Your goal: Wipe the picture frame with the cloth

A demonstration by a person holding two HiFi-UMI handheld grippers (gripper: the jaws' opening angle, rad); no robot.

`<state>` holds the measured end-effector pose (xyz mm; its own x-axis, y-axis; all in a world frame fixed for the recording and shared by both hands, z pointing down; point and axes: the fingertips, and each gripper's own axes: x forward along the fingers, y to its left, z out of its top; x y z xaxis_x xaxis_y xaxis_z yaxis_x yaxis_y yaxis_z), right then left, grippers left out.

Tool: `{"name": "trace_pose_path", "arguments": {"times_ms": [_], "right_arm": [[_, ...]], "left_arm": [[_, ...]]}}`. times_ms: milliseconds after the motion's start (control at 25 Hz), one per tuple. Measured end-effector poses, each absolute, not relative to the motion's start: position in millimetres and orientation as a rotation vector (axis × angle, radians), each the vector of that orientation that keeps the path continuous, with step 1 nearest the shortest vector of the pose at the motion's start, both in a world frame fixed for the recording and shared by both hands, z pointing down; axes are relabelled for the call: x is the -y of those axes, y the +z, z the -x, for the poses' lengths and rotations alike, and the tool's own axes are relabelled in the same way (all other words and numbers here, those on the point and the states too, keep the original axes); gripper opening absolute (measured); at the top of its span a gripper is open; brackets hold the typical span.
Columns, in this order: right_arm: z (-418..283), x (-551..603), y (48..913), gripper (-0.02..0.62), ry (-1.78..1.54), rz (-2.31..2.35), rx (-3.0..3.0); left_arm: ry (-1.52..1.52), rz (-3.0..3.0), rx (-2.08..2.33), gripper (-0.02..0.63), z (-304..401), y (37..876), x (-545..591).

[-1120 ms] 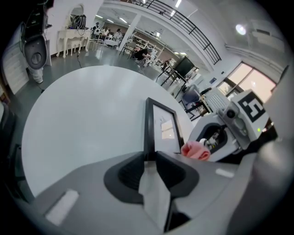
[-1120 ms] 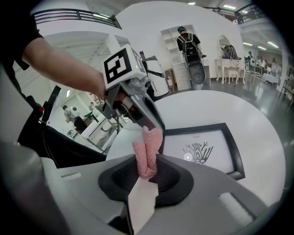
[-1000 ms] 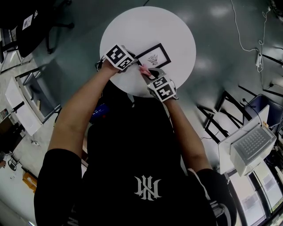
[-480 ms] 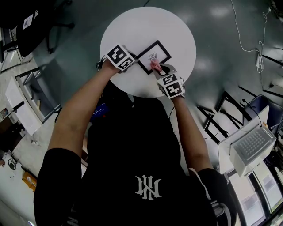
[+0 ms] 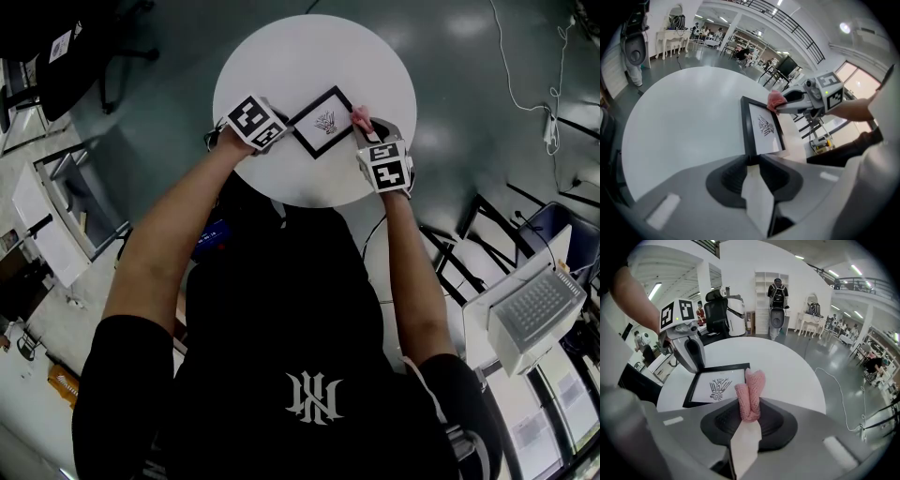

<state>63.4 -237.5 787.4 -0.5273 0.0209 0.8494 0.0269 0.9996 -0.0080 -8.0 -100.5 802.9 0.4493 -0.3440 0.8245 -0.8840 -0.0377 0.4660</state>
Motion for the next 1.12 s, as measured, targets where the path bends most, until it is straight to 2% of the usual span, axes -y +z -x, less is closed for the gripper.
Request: {"name": "trace_pose_path", "arguments": {"times_ms": [280, 560, 800, 920, 1120], "right_arm": [[-79, 263, 776, 0.080, 0.163, -0.148, 2.182], [-58, 234, 660, 0.080, 0.483, 0.032, 2.514], [-47, 202, 500, 0.080, 0.697, 0.431, 2.829], [-45, 188, 431, 0.080, 0.648, 0.563, 2.929], [-57, 166, 337, 0.080, 0.459, 0.661, 3.078]], "left_arm": [[0.583, -1.591, 1.109, 0.080, 14, 803, 102], [0.682, -1.671, 1.087, 0.078, 24, 767, 82], [0.456, -1.917, 1.287, 0.074, 39, 623, 116], [0.362, -2.032, 1.393, 0.029, 39, 542, 130], [0.169, -2.250, 1.494, 0.003, 33, 416, 138]]}}
